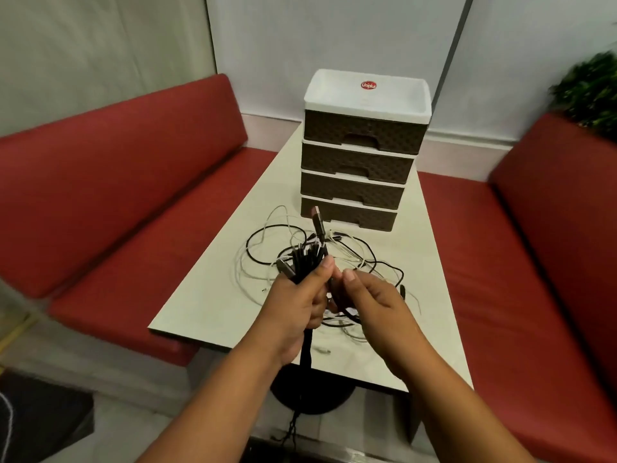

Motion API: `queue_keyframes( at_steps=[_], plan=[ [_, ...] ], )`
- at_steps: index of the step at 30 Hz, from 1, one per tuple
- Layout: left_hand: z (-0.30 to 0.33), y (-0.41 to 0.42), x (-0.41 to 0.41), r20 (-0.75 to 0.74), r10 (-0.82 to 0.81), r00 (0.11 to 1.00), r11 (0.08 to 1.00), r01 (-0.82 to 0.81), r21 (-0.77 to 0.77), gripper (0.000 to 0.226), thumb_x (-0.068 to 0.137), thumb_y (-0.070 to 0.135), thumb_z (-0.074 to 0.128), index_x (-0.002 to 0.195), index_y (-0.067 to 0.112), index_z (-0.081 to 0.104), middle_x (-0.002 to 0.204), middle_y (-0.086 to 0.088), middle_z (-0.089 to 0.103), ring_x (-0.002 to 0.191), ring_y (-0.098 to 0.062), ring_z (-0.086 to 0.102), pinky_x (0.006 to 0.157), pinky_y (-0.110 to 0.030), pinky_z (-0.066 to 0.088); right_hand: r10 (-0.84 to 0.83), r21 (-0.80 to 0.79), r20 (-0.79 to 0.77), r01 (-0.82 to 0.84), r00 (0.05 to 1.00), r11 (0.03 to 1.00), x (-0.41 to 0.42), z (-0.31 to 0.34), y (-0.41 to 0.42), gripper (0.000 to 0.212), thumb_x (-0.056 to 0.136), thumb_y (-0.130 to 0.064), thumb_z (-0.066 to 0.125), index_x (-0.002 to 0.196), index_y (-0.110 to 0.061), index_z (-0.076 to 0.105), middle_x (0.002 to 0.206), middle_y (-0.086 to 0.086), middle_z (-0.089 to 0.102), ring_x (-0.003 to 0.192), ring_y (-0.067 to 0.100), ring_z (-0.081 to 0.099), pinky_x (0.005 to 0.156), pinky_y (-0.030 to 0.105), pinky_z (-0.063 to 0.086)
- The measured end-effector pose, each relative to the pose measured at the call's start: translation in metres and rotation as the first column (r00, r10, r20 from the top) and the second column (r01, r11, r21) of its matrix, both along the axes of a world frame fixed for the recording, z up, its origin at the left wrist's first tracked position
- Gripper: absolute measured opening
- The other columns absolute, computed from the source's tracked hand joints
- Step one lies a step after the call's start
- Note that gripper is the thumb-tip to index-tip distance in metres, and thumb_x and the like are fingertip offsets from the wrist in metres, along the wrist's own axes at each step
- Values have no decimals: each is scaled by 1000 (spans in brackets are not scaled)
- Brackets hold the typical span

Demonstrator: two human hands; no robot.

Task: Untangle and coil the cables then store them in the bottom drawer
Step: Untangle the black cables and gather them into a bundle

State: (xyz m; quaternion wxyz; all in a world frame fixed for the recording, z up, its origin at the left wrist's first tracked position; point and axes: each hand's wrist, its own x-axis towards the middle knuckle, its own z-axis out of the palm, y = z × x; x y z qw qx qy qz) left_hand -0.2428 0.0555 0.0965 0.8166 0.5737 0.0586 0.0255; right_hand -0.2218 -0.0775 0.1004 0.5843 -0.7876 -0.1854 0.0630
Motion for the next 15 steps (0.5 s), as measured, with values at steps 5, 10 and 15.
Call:
queue_keyframes(
  at_steps=[5,10,15],
  plan=[
    [8,3,-7,7,65,998,998,-65,4,24,93,34,59,84,15,70,51,7,23,41,-5,17,41,-18,14,46,112,38,-50,998,992,-16,-9,2,29,96,-41,48,83,-18,61,56,-17,50,54,0,42,58,22,34],
    [14,3,-10,-53,196,979,970,-201,-136,25,88,36,65,76,14,68,55,2,27,40,-5,22,39,-19,12,126,101,69,-133,990,986,-37,-21,14,24,93,-41,45,76,-27,55,56,-22,52,54,0,45,58,22,31],
    [14,2,-16,-105,217,971,957,-232,-172,26,88,38,66,75,16,64,51,5,25,39,-6,18,36,-15,16,119,42,167,-128,979,991,-51,-35,20,20,95,-39,43,79,-46,54,65,-21,54,62,2,47,58,19,34]
  ],
)
